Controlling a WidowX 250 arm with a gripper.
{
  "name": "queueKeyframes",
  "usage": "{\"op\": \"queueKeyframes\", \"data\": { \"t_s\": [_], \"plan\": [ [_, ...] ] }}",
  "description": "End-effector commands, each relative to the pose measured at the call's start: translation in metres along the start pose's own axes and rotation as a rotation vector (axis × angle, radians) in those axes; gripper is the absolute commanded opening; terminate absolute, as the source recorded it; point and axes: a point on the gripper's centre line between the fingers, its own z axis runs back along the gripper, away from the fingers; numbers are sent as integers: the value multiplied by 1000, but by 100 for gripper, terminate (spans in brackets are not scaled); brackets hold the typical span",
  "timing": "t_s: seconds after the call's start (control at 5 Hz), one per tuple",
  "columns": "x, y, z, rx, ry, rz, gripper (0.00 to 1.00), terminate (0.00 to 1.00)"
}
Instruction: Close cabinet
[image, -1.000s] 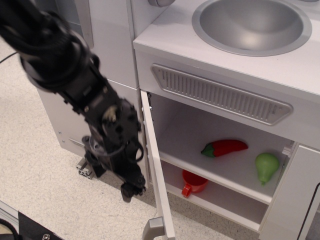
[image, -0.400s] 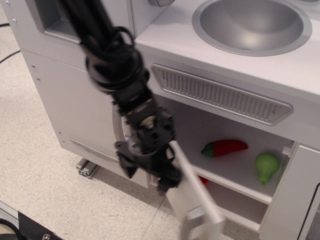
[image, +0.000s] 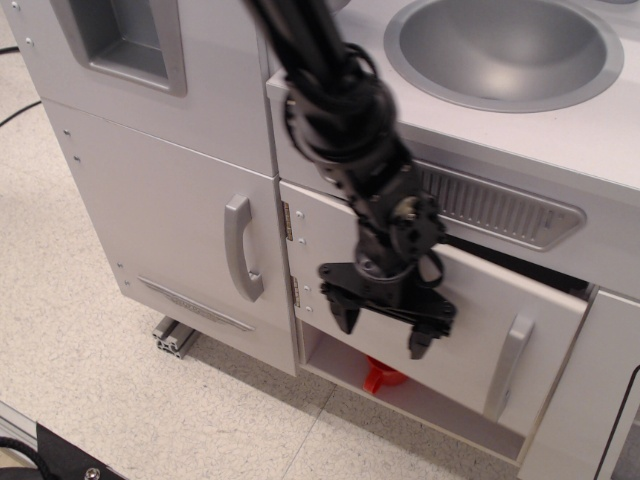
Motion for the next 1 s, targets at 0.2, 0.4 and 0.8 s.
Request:
{"op": "queueKeyframes", "data": {
  "t_s": [0.2, 0.4, 0.8],
  "plan": [
    [-8, 7, 38, -29, -73, -77, 100, 0],
    [-11, 14, 46, -37, -79, -81, 100, 0],
    [-11, 14, 46, -37, -79, -81, 100, 100]
  ]
}}
